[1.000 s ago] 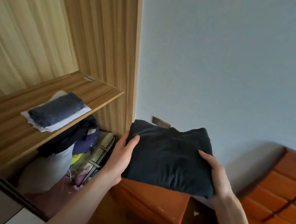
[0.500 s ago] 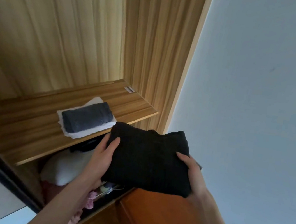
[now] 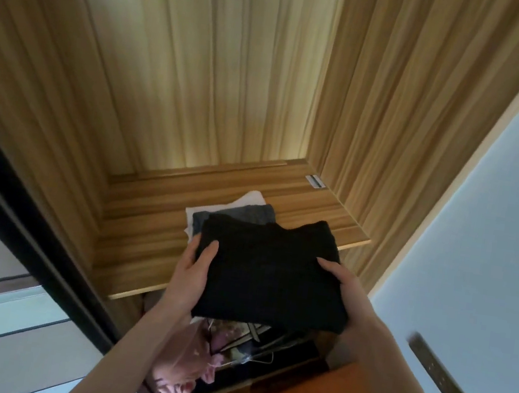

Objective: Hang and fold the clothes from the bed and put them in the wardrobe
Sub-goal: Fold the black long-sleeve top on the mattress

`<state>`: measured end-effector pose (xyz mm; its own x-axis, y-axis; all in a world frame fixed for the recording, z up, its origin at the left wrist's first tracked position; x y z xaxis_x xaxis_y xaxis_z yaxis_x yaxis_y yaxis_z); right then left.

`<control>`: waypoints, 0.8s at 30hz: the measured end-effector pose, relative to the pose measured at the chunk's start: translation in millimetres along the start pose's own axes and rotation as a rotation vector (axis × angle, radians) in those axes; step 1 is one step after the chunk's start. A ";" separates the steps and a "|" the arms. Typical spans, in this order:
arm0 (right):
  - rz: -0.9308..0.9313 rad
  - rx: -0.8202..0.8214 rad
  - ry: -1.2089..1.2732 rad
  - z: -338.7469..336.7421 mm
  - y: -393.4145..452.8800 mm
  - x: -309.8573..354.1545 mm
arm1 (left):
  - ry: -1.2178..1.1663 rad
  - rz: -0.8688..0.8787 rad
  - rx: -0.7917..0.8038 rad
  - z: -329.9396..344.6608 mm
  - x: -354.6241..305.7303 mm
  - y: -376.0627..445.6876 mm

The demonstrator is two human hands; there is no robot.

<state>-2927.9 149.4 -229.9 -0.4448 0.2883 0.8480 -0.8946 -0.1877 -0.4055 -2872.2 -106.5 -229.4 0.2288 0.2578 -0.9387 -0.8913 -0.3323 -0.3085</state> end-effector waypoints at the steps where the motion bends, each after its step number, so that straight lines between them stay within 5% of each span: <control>1: 0.004 0.002 -0.008 6.6 12.6 2.4 | -0.004 0.009 -0.005 -3.8 -3.1 10.8; 12: -0.006 0.029 -0.249 80.8 171.4 32.6 | -0.001 0.154 -0.106 -35.3 -16.2 141.7; 24: -0.039 0.114 -0.493 70.9 294.8 2.2 | 0.091 0.037 -0.225 -36.3 36.5 216.2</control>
<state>-3189.5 28.1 -323.3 -0.3141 -0.1749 0.9331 -0.8874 -0.2952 -0.3540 -3042.3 -201.9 -335.9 0.2408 0.1620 -0.9570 -0.7924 -0.5365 -0.2902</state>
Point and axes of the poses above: each hand's wrist, its own y-axis towards the middle knuckle, its own z-axis out of the palm, x = y × z, the point moved 4 cm from there along y, towards the middle knuckle, and after that the axes turned 3 degrees about -z, right-handed, at the moved point
